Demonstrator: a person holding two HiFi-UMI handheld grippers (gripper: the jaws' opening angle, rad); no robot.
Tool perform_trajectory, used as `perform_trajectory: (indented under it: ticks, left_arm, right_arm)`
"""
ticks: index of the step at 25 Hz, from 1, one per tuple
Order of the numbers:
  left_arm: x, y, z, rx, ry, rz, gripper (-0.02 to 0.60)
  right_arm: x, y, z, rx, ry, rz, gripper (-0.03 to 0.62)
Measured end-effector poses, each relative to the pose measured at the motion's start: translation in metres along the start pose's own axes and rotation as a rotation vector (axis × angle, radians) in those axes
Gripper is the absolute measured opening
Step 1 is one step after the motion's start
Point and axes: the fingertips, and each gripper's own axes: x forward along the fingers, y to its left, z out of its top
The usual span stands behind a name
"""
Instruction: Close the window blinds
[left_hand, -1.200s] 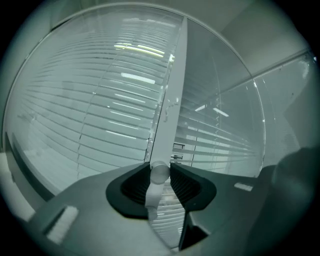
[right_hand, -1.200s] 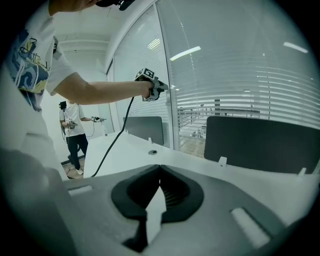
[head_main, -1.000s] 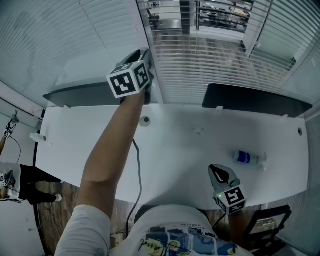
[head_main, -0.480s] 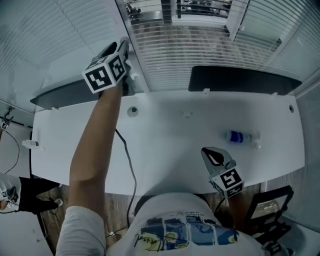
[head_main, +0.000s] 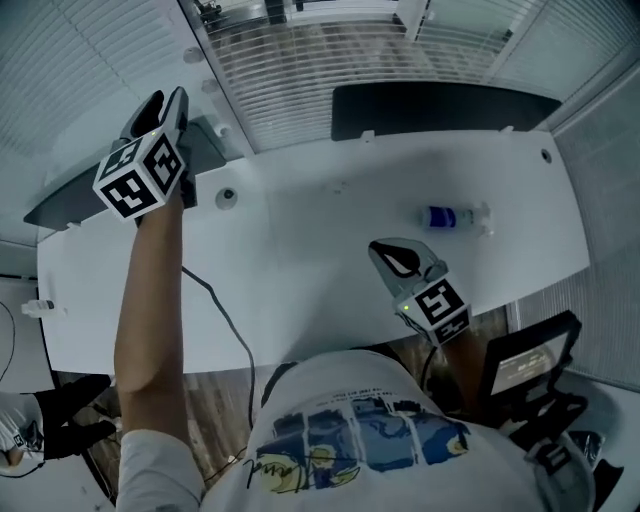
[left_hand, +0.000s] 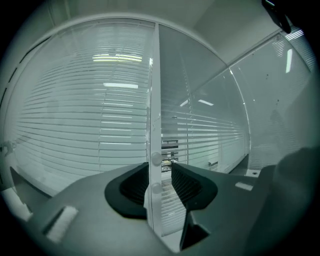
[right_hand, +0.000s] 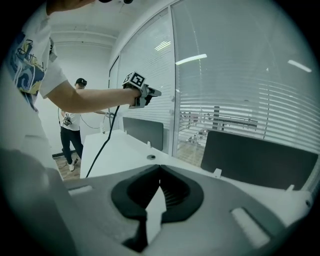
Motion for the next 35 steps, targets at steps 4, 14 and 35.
perform_trajectory:
  ticks: [4,14,35]
  left_arm:
    - [-0.023,-0.026,-0.014,0.011,-0.001,-0.072,0.135]
    - [-0.098,-0.072,-0.047,0.056,0.055,-0.195,0.084]
    - [-0.218,-0.098,-0.115,0.005,0.22,-0.141,0.005]
  right_arm:
    - [-0.005,-0.012,0.007,-0.027,-0.013,-0.046,0.003]
    - [-0.006,-0.01,0.027,-0.025,-0.048,-0.032,0.003]
    - [0.044,0.01,0.07,-0.035,-0.164,0.168,0.003]
